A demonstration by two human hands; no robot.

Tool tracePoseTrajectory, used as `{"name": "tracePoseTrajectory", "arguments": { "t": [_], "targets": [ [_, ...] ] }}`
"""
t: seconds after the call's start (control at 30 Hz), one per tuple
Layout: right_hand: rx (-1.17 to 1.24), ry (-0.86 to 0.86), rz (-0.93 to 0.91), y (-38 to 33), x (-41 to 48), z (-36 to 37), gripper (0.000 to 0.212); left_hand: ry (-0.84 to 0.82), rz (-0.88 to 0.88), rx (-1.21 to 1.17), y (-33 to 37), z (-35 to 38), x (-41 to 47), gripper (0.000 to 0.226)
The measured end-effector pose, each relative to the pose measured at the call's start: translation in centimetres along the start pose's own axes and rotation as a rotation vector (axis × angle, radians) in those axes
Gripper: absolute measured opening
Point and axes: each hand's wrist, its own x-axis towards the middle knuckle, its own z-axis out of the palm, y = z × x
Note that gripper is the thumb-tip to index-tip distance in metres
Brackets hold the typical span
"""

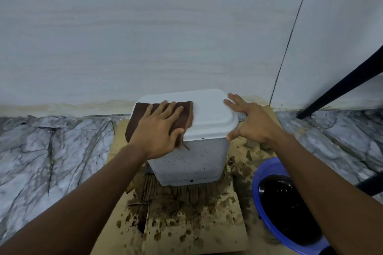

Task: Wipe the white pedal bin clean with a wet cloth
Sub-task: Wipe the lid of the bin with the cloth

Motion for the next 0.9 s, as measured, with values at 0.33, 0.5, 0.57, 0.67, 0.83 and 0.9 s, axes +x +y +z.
{"name": "tracePoseTrajectory", "arguments": {
  "t": [0.33,0.5,0.57,0.67,0.83,0.9],
  "targets": [
    [0.005,0.005,-0.012,0.3,0.1,-0.1,0.116,0.008,0.063,-0.016,4.6,0.8,3.1,0.064],
    [0.044,-0.013,-0.019,0.4,0.0,-0.2,0.115,0.060,0.005,-0.062,-1.8,0.5,-0.6,0.070],
    [0.035,-0.013,-0.020,0.4,0.0,-0.1,0.115,0.055,-0.045,-0.059,-2.5,0.5,-0.9,0.075],
    [0.031,-0.003,-0.008,0.2,0.1,-0.1,0.116,0.037,-0.038,-0.016,-0.5,0.4,0.8,0.079],
    [0.005,0.002,-0.020,0.5,0.1,-0.2,0.115,-0.011,0.075,-0.014,4.9,0.6,4.5,0.078],
    [0.021,-0.008,-0.021,0.7,0.2,-0.2,0.114,-0.012,0.102,-0.014,4.8,0.7,4.5,0.079]
  ]
}}
